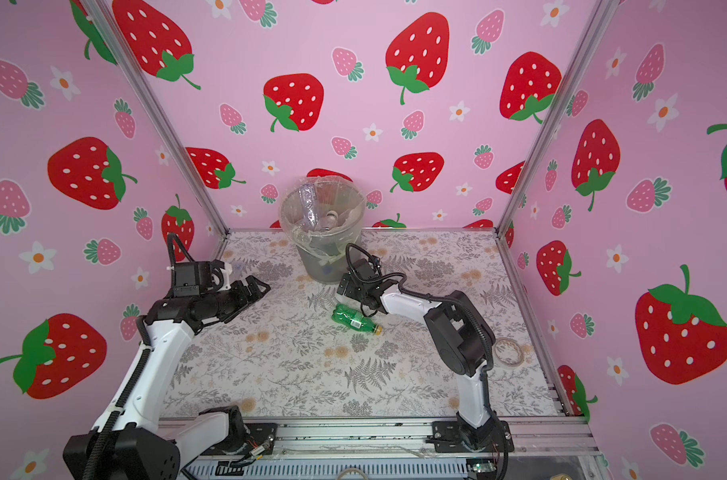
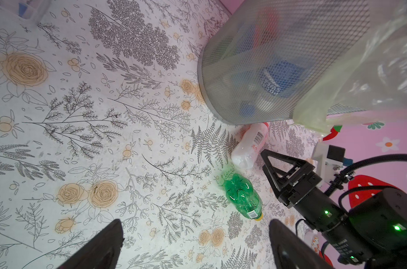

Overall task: Throw the plastic bottles in the bin
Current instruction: 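Lower the right gripper onto the white red-capped bottle, then close the right gripper around the white red-capped bottle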

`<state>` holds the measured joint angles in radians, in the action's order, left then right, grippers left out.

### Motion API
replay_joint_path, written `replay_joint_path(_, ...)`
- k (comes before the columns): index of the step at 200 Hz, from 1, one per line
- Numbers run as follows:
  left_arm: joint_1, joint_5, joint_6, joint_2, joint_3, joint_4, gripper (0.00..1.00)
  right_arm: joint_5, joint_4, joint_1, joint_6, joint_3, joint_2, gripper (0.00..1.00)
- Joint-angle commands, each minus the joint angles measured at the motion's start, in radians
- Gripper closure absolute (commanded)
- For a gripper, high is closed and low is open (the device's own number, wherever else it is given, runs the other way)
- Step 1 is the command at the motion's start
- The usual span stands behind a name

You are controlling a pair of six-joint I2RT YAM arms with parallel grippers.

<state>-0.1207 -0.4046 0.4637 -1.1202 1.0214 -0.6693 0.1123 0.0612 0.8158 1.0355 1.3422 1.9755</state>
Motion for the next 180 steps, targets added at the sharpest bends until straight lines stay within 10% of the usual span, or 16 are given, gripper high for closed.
replay_joint_path(1, -0.009, -0.019, 0.006, 0.017, -0.01, 0.012, 0.01, -0.003, -0.01, 0.0, 0.031, 0.036, 0.037, 0.01)
replay_joint_path(180, -0.011, -0.028, 0.01, 0.013, -0.013, 0.018, 0.01, -0.066, -0.128, -0.002, 0.111, 0.045, 0.136, 0.26)
